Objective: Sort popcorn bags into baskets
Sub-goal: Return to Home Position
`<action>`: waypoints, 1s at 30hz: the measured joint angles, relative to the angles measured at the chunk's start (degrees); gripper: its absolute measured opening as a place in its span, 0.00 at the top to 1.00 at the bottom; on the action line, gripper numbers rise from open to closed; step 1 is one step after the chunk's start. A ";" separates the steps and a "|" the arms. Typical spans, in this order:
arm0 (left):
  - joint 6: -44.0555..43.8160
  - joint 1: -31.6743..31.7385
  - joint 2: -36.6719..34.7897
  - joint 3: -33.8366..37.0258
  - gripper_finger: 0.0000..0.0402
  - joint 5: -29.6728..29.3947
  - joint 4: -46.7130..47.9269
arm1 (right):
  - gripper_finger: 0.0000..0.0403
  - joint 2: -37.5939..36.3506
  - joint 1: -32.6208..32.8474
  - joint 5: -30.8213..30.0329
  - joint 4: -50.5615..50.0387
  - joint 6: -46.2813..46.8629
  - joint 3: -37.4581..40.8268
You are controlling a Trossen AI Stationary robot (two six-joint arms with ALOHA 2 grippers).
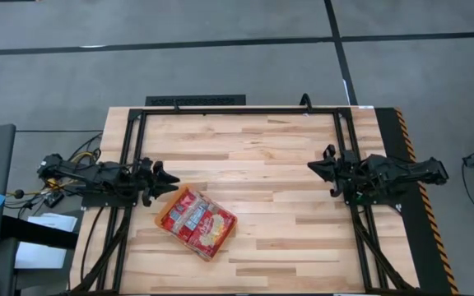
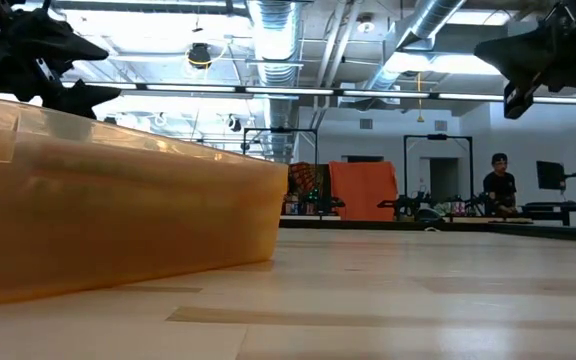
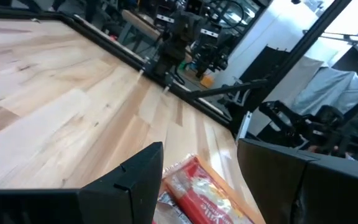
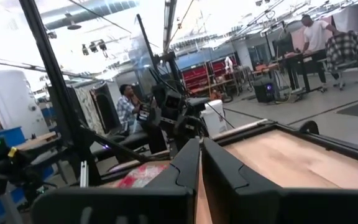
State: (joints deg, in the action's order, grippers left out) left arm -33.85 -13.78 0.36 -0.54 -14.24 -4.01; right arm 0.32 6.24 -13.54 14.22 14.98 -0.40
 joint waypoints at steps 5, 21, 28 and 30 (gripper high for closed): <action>1.16 0.00 0.00 0.02 0.51 0.38 0.00 | 0.89 0.02 0.00 0.00 -2.46 0.03 0.02; 1.42 0.00 0.00 0.11 0.51 0.37 0.02 | 0.89 0.04 0.00 0.13 -10.52 0.14 0.09; 1.45 0.00 0.00 0.11 0.51 0.37 0.02 | 0.89 0.04 0.00 0.13 -10.92 0.12 0.11; 1.46 0.00 0.00 0.11 0.51 0.37 0.02 | 0.89 0.04 0.00 0.12 -10.99 0.12 0.11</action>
State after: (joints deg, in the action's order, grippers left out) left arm -32.39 -13.78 0.36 -0.43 -13.87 -3.99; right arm 0.36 6.24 -13.42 3.23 15.09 -0.30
